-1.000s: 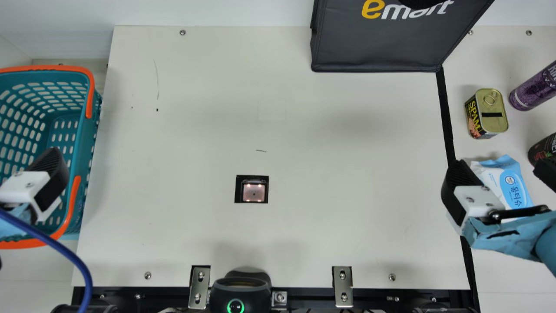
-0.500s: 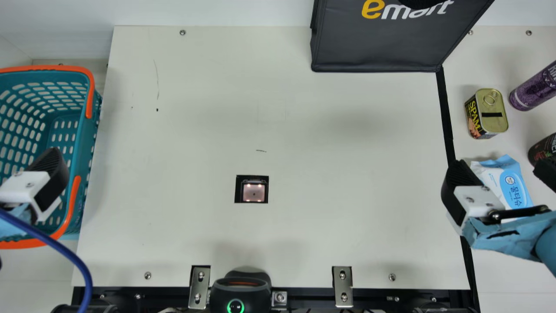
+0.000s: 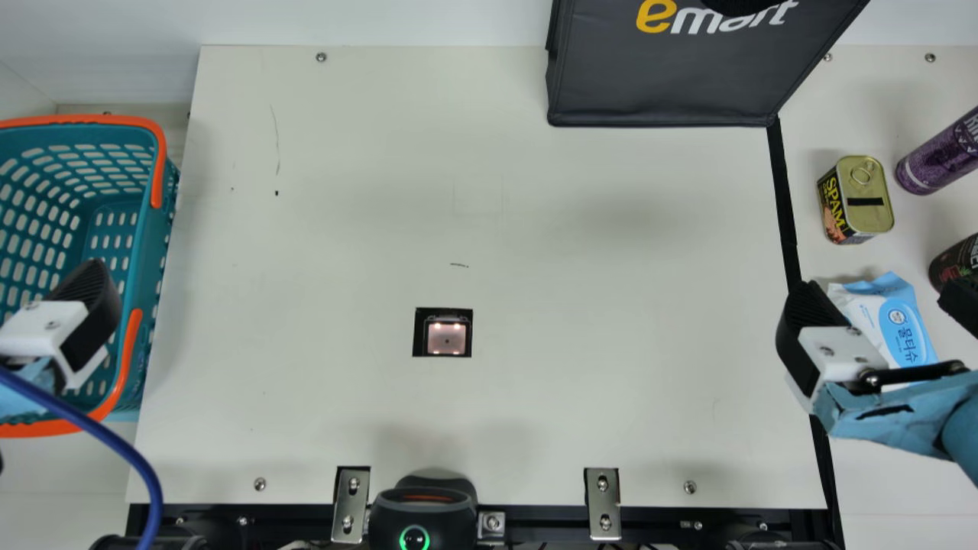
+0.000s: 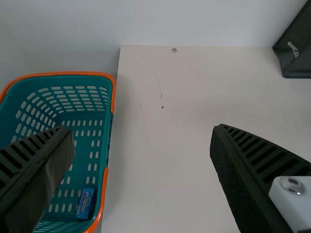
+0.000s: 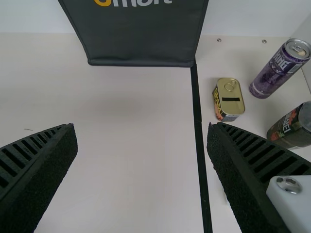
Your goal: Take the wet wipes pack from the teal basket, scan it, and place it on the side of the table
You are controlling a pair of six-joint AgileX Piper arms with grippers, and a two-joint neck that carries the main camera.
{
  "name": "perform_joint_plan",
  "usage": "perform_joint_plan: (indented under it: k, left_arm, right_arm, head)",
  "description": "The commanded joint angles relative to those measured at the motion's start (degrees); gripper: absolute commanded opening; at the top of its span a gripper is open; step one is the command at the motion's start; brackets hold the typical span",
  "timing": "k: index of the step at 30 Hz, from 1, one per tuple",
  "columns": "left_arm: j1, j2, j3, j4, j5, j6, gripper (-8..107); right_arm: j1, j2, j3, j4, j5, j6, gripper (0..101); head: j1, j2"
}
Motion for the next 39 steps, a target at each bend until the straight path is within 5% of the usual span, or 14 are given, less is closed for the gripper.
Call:
perform_joint_plan:
  k: [1,39]
  left_arm:
    - [0.00,0.00,0.00,0.00,0.00,0.00,90]
    - [0.00,0.00,0.00,0.00,0.00,0.00,90]
  right_arm:
    - [0.00,0.00,0.00,0.00,0.00,0.00,95]
    - [0.00,0.00,0.00,0.00,0.00,0.00,95]
  head:
    - [-1.66,0.09]
    - [-1.66,0.09]
